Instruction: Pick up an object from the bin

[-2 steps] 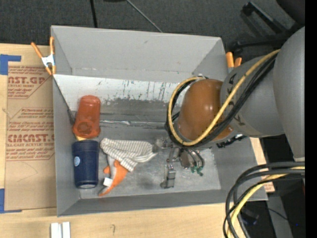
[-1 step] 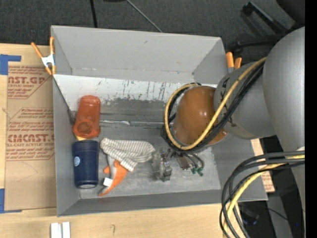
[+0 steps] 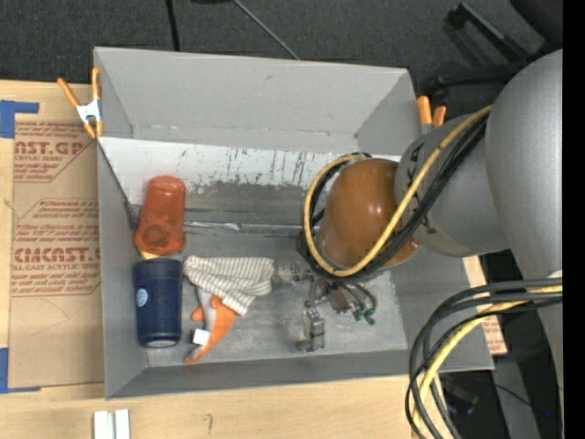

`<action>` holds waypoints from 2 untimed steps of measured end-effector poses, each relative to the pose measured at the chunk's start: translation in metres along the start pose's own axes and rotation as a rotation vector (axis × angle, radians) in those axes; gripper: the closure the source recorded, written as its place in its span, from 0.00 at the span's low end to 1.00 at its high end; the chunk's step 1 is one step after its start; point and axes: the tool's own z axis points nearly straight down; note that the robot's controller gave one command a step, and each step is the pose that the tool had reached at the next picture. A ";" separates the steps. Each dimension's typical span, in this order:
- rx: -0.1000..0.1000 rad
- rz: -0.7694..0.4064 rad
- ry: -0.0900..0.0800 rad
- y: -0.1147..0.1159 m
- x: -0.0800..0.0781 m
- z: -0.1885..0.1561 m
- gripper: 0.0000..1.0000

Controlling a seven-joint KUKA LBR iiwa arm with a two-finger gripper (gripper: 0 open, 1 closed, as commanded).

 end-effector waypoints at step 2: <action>0.001 -0.024 0.000 0.044 -0.017 0.002 0.00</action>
Offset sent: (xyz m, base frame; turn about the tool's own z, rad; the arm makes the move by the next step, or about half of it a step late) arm 0.0114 0.1058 -0.0040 -0.0650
